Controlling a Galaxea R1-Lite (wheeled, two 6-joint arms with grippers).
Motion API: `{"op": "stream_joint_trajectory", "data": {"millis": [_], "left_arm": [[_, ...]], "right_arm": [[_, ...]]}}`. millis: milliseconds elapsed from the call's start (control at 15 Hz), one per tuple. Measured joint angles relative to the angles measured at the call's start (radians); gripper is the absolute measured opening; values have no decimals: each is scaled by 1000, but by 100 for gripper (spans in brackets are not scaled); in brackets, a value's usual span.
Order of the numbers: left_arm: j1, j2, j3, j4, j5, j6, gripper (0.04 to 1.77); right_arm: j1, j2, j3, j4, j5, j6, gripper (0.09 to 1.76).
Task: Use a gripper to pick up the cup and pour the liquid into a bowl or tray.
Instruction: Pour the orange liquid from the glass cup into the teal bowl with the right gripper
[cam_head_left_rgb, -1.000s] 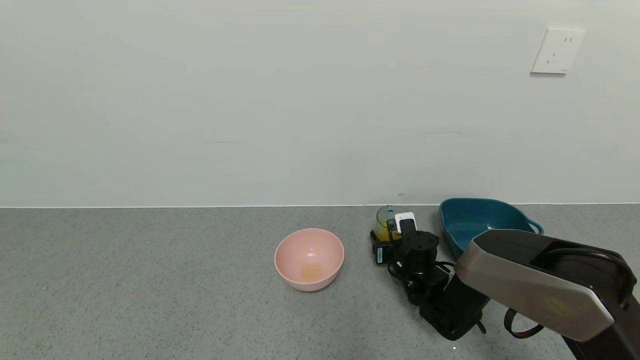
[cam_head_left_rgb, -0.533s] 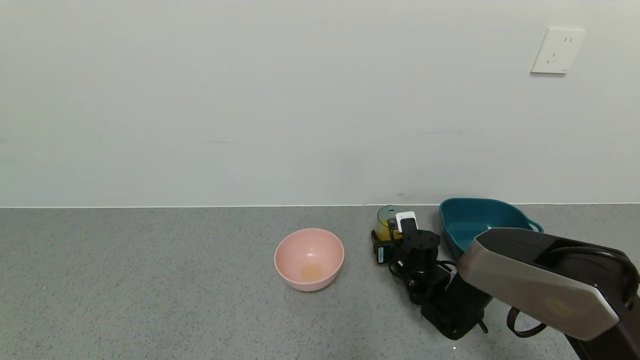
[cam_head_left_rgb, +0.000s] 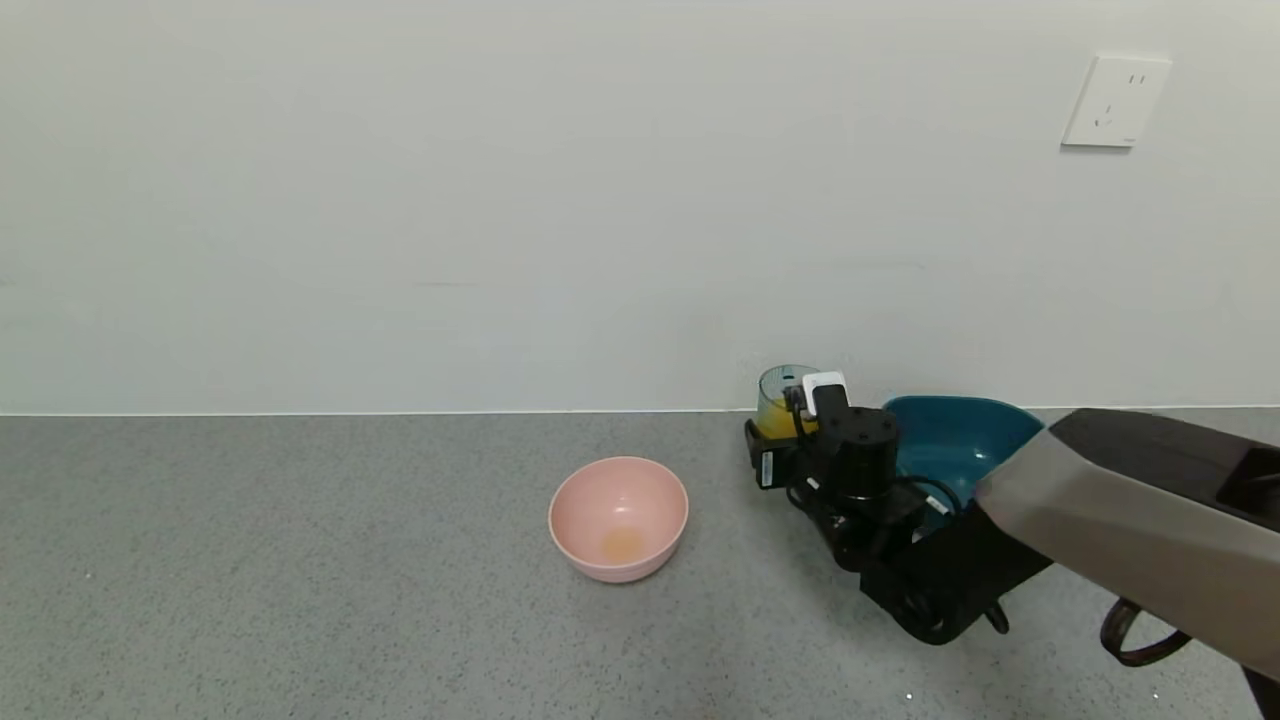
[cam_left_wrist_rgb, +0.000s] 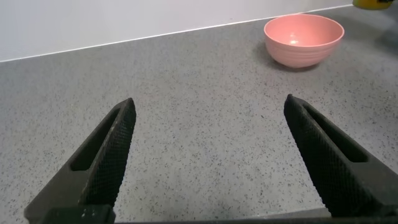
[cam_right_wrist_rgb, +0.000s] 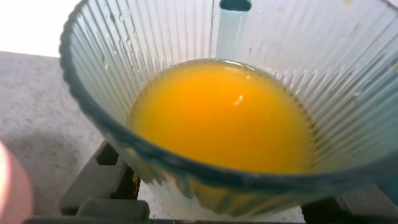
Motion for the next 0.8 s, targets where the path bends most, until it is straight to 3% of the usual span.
{"op": "stream_joint_trajectory", "data": {"millis": [467, 800], "left_arm": [[0, 0, 0, 0, 0, 0, 172], [0, 0, 0, 0, 0, 0, 172]], "right_arm": [[-30, -219, 47, 136, 20, -1, 137], [-128, -313, 144, 129, 81, -7, 137]]}}
